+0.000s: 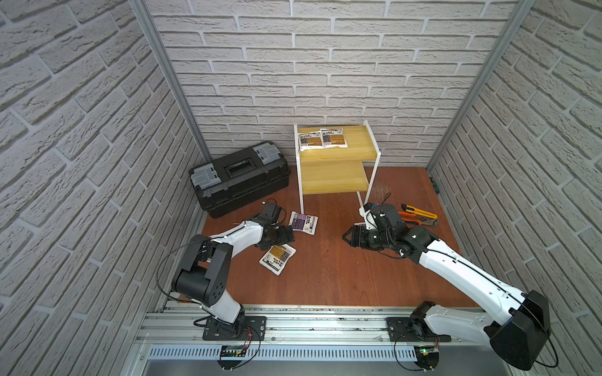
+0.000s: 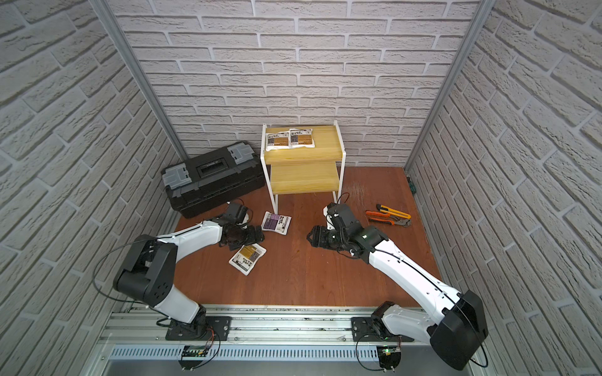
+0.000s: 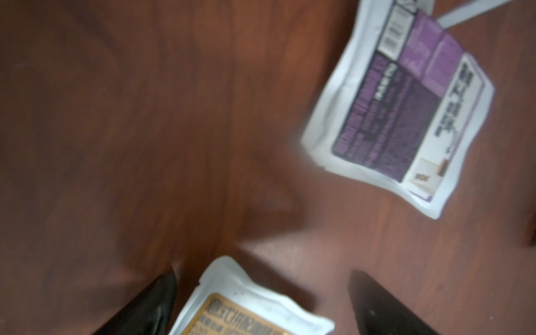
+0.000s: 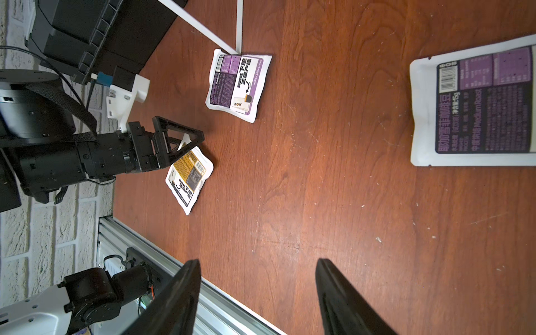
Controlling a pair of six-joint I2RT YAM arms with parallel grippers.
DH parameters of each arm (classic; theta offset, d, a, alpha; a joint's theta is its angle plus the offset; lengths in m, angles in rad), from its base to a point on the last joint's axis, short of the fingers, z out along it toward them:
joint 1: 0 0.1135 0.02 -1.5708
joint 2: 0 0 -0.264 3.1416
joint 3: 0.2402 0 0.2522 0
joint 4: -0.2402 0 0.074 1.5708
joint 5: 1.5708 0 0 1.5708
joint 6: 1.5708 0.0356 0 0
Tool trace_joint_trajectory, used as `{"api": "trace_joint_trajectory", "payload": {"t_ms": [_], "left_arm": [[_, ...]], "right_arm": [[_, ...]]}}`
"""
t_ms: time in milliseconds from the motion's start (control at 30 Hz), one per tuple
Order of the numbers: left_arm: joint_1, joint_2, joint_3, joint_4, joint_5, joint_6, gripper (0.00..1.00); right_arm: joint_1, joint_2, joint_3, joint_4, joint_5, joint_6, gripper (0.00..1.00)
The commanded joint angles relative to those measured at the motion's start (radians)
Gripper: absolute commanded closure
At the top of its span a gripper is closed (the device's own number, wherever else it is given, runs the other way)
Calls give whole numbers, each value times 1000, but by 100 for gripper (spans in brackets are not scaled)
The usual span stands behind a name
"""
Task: Place the bagged coffee beans on the shelf by color
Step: Adjust the bagged coffee beans at the center of the board.
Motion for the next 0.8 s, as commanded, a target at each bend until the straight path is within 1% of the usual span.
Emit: {"api": "trace_joint_trajectory", "payload": {"t_ms": [0,167,200,267,300,367,467,567,667,767], "left_arm": [[-84,49,58,18,78,32,1],[-239,85,144,-2,92,53,1],[-269,81,167,-26,75,62,2],[-310,48,192,-65,16,69,2],[-324,15,195,-82,-31,62,1],[-336,-64,175,-109,-124,21,2],[-330,-195,121,-175,-270,-79,1],[-298,-304,54,-246,-336,-172,2],[-232,-403,-46,-244,-335,-224,1],[-107,-474,-158,-196,-250,-257,1]], "right_arm": [[1,-24,-6,-9,31,14,32],[-1,-24,-1,-17,39,16,32],[-1,-22,-4,-18,39,16,32],[-2,-16,-7,-19,38,14,32],[-2,-10,-9,-16,35,12,32],[-2,4,-8,-9,23,5,32],[-2,41,-2,11,-12,-9,32],[-3,74,3,22,-21,-12,32],[-3,89,4,35,-23,-10,32],[-2,97,3,39,-26,-8,32]]}}
